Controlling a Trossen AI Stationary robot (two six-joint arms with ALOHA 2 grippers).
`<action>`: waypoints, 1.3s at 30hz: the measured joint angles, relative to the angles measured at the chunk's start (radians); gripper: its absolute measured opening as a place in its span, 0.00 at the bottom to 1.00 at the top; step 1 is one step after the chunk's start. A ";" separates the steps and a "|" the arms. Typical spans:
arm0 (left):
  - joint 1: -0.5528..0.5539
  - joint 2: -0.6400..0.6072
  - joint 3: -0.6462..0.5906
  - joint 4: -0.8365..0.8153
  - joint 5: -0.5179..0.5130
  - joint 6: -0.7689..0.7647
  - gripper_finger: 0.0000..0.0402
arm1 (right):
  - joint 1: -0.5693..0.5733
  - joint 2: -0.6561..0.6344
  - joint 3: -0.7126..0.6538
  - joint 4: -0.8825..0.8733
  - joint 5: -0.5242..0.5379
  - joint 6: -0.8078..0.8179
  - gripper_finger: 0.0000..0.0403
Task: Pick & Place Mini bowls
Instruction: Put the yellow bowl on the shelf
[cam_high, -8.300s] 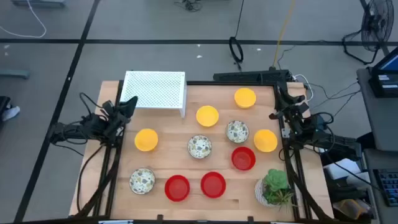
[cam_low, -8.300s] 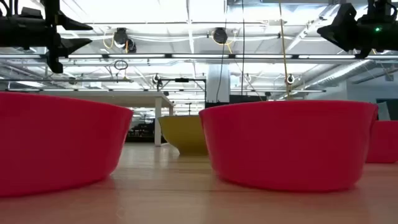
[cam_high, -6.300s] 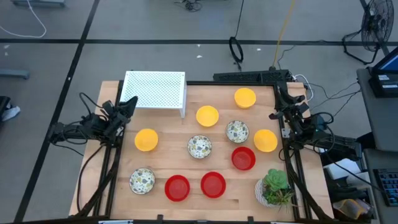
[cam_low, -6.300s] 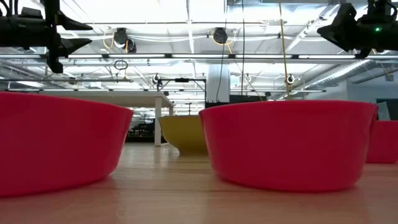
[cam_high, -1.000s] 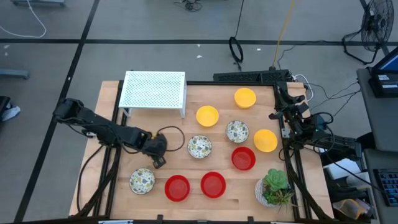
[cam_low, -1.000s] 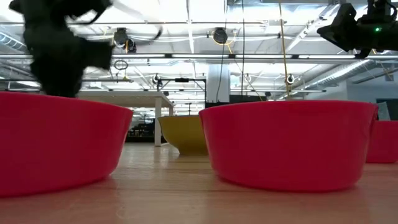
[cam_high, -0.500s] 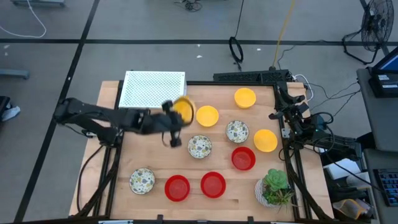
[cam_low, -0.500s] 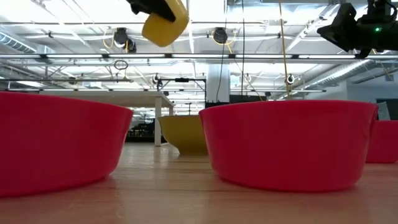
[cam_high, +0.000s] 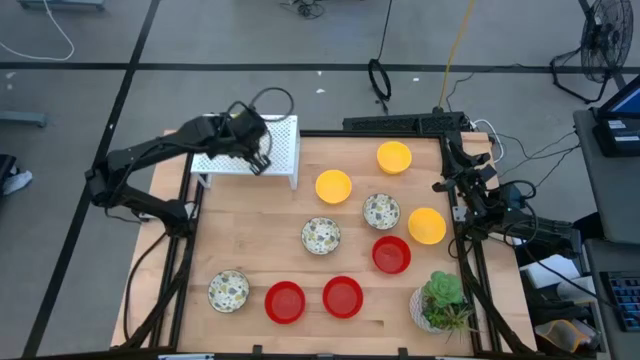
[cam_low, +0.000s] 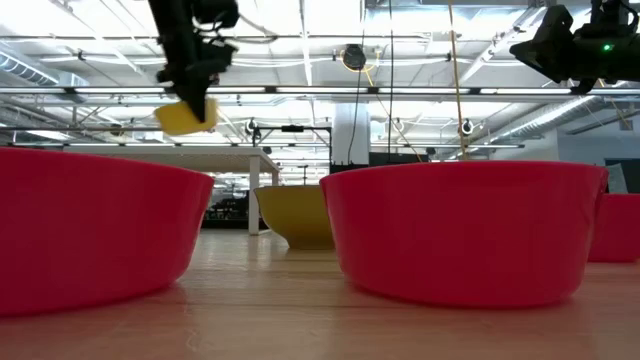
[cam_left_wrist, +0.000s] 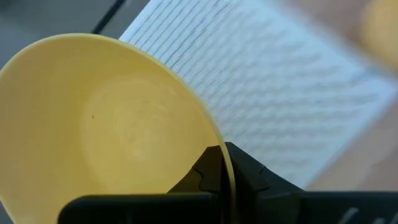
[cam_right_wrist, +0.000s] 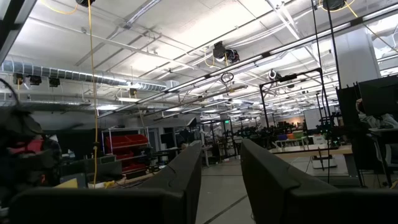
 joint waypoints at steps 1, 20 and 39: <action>0.034 0.000 0.000 -0.027 0.001 0.000 0.02 | 0.000 0.000 0.000 0.000 0.000 0.000 0.25; 0.411 0.018 -0.027 -0.101 0.089 0.136 0.02 | 0.000 0.000 0.000 0.000 0.000 0.000 0.25; 0.429 0.135 -0.027 -0.059 0.018 0.180 0.03 | 0.000 0.000 0.000 0.000 0.000 0.000 0.25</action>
